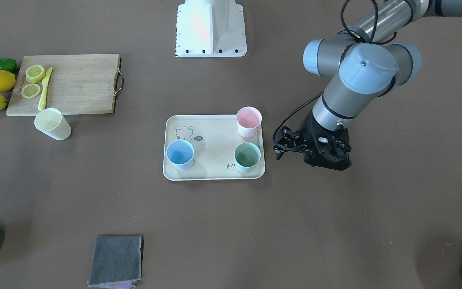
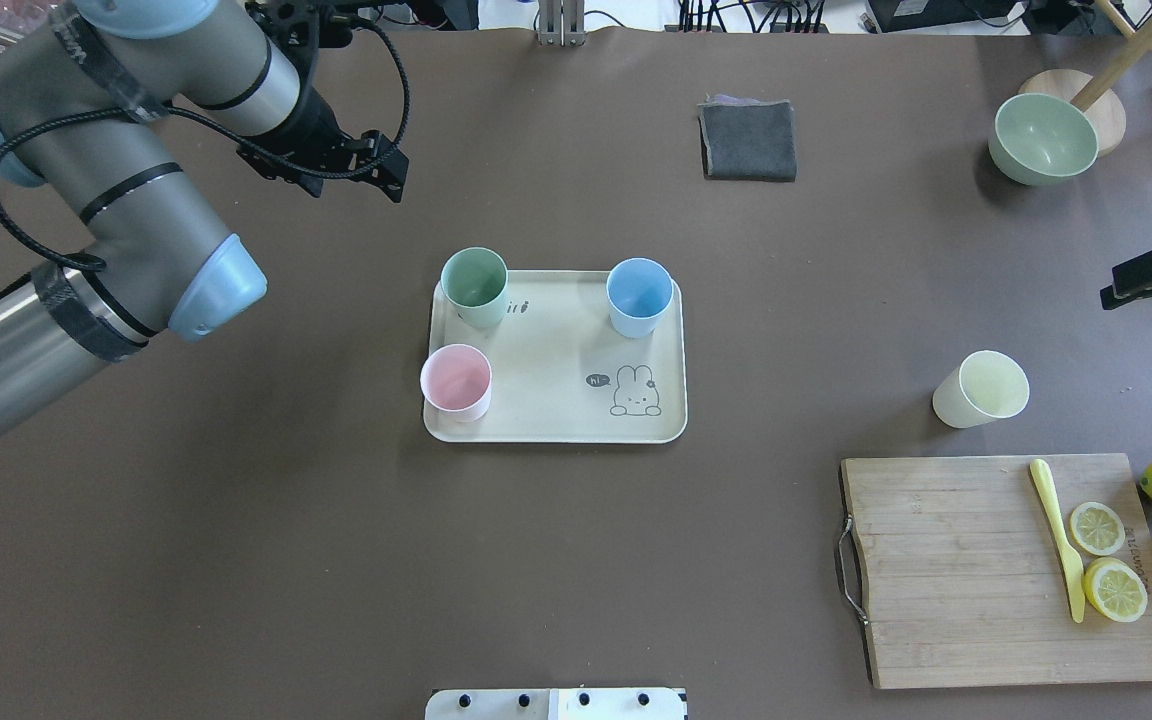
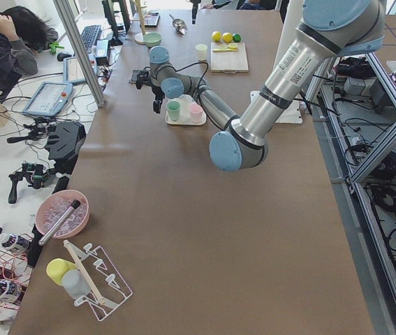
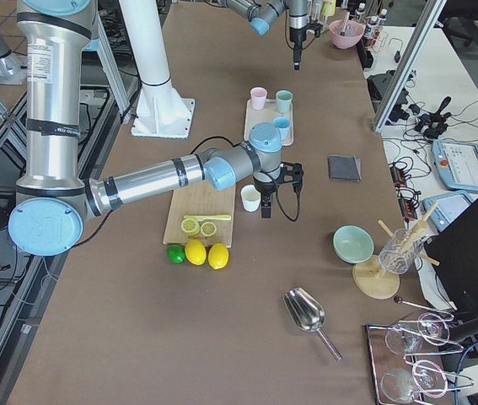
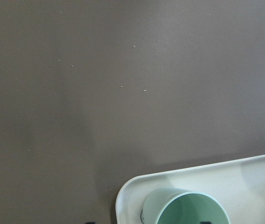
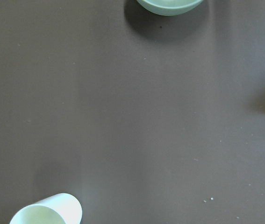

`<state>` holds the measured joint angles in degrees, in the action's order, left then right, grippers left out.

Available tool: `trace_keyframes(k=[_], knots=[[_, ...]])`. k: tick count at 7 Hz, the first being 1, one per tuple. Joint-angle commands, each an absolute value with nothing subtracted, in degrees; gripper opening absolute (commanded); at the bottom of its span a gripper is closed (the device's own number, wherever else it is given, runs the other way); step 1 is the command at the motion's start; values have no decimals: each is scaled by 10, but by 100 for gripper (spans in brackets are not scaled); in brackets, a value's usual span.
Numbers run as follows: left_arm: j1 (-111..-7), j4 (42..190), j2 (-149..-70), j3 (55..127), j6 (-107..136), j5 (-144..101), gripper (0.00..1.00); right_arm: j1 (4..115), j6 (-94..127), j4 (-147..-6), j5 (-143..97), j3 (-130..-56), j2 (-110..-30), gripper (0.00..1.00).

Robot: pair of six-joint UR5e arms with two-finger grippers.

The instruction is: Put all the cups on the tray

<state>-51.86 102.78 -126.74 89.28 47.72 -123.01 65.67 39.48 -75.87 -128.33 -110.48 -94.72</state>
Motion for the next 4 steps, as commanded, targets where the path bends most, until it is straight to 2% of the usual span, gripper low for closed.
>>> trace_keyframes(k=[1,4], knots=[[-533,1025,-1254,897,457,-1235,98,580,483,-694,-1234,-1097,-959,100],[-533,1025,-1253,897,457,-1230,98,499,560,-616,-1168,-1062,-959,100]])
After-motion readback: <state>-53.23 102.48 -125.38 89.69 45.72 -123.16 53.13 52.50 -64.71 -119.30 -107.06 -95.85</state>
